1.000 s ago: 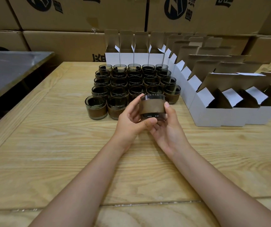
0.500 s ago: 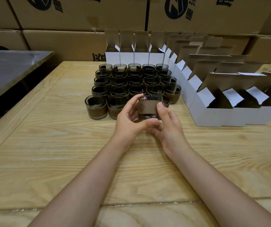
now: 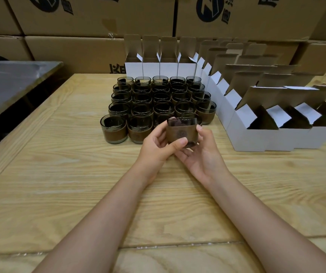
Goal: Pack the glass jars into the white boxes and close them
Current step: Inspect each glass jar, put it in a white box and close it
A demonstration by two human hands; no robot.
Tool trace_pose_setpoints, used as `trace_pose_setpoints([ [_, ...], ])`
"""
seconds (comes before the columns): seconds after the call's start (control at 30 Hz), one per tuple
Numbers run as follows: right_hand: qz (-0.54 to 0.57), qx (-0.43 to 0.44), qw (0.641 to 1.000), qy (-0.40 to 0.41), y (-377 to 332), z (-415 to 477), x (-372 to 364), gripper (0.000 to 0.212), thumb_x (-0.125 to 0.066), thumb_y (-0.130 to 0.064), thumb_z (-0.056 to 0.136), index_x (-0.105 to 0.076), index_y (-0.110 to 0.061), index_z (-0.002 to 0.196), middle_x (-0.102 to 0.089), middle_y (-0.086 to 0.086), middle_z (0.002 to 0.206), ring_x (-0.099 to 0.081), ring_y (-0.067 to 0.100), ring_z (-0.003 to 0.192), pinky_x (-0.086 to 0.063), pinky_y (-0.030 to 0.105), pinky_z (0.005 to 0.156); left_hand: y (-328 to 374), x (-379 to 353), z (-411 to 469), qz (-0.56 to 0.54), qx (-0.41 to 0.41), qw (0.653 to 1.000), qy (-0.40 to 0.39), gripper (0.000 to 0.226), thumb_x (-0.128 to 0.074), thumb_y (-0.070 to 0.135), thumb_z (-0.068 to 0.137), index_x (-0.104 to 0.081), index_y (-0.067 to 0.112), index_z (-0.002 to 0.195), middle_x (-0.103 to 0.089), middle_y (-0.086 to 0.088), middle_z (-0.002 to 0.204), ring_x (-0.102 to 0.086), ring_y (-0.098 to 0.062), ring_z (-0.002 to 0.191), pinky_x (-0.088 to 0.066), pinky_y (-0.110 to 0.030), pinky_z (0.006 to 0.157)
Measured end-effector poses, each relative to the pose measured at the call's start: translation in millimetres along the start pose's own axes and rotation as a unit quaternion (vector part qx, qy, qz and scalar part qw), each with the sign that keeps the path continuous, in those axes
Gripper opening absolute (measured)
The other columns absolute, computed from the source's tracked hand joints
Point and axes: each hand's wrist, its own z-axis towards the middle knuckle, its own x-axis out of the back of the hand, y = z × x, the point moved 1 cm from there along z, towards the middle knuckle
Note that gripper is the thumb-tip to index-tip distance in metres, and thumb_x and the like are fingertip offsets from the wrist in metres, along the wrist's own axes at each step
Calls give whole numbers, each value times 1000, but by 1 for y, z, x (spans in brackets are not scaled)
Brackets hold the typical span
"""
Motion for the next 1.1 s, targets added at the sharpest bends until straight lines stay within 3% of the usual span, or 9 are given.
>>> trace_pose_setpoints([
  [0.17, 23, 4, 1000, -11, 1, 0, -1, 38, -41, -30, 98, -57, -4, 121, -68, 13, 104, -64, 26, 99, -57, 33, 85, 0, 1, 0, 15, -22, 999, 18, 75, -79, 12, 66, -51, 15, 135, -66, -1, 124, -60, -14, 118, -47, -33, 102],
  [0.27, 2, 16, 1000, -12, 4, 1, 0, 40, -42, -37, 99, -59, -7, 120, -70, 13, 111, -65, 27, 108, -54, 37, 93, 0, 0, 0, 30, -31, 999, 20, 77, -80, 7, 66, -50, 16, 136, -65, 0, 125, -61, -12, 117, -49, -30, 100],
  [0.5, 19, 38, 999, -30, 3, 3, 2, 41, -41, -48, 98, -64, -16, 111, -70, 7, 111, -66, 23, 107, -55, 40, 92, 0, -2, -2, 56, -64, 996, 6, 76, -78, 3, 64, -50, 28, 131, -62, 4, 125, -59, -7, 117, -48, -18, 89],
  [0.6, 30, 26, 999, -30, 3, 4, 2, 37, -44, -41, 97, -63, -15, 114, -67, 10, 117, -63, 25, 110, -50, 44, 97, 1, 0, -2, 69, -74, 995, 2, 79, -79, 0, 62, -50, 30, 129, -61, 5, 125, -59, -5, 117, -48, -17, 88],
  [0.8, 57, 28, 996, -59, 4, 3, 4, 37, -39, -22, 94, -60, -7, 120, -67, 13, 108, -61, 27, 105, -51, 41, 91, -2, 2, -1, 92, -77, 993, -7, 87, -79, -20, 57, -50, 28, 123, -60, 2, 125, -57, -10, 119, -47, -23, 94],
  [0.97, 73, 42, 992, -89, 3, 3, 5, 46, -48, -16, 72, -63, -7, 115, -67, 14, 103, -61, 28, 101, -47, 46, 95, -3, 1, -2, 110, -82, 991, -5, 81, -76, -24, 56, -54, 27, 116, -63, 7, 115, -61, -5, 110, -48, -20, 90],
  [1.1, 85, 46, 991, -89, 2, 3, 7, 52, -45, -15, 66, -64, -5, 113, -67, 15, 101, -61, 30, 100, -44, 49, 99, -2, -1, -3, 121, -99, 988, -5, 80, -76, -25, 56, -55, 26, 115, -62, 2, 117, -61, -6, 110, -48, -19, 89],
])
